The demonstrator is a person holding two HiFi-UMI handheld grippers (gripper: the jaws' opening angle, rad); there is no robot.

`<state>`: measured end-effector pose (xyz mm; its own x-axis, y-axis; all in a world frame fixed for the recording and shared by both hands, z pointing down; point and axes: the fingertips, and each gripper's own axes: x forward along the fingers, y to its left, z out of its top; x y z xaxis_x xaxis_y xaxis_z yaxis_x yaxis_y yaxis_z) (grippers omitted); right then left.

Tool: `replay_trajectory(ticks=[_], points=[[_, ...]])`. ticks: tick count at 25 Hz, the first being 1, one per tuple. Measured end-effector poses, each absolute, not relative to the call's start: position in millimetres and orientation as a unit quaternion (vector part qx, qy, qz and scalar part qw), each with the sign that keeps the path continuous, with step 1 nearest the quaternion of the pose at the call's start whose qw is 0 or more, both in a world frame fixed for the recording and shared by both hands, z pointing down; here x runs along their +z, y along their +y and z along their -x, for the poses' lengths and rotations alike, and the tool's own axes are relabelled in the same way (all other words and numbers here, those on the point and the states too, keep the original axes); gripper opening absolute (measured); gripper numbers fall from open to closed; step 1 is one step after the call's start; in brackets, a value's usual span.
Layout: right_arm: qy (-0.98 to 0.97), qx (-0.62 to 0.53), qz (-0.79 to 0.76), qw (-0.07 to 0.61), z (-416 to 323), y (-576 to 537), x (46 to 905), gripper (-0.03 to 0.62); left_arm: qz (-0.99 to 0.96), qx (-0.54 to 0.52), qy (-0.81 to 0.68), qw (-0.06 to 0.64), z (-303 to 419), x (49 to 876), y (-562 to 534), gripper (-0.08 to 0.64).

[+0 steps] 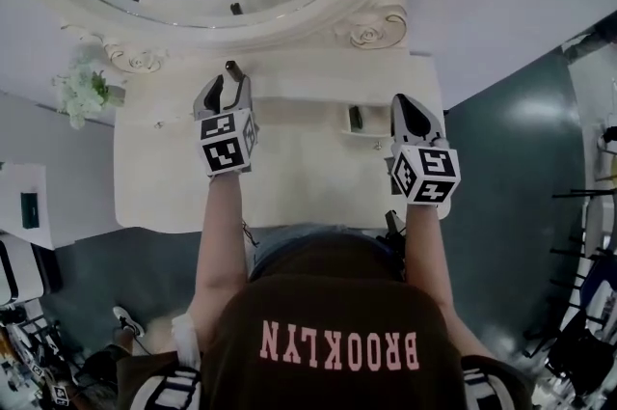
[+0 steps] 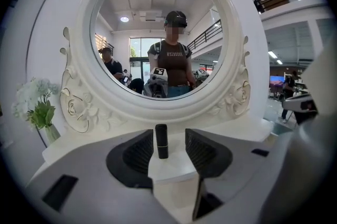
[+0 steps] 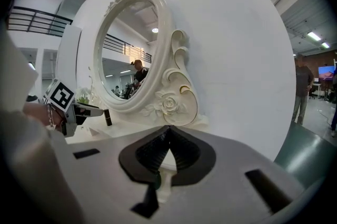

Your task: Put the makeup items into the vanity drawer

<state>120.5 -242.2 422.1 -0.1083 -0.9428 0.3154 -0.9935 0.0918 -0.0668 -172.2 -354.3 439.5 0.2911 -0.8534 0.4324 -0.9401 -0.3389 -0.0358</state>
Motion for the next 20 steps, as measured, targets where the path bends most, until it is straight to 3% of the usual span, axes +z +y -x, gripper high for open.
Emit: replay_trajectory(ticks=[12, 14, 20], points=[[-0.725, 0.137, -0.662, 0.129, -104, -252, 434, -0.003, -0.808, 0.201, -0.543, 0.111, 175, 452, -383, 0.167], [-0.724, 0.135, -0.662, 0.135, -103, -250, 435, -0.003, -0.809, 0.201, -0.543, 0.106, 175, 453, -385, 0.081], [-0.719, 0.135, -0.668, 0.139, -107, -243, 435, -0.003, -0.806, 0.202, -0.547, 0.100, 178, 450, -384, 0.080]])
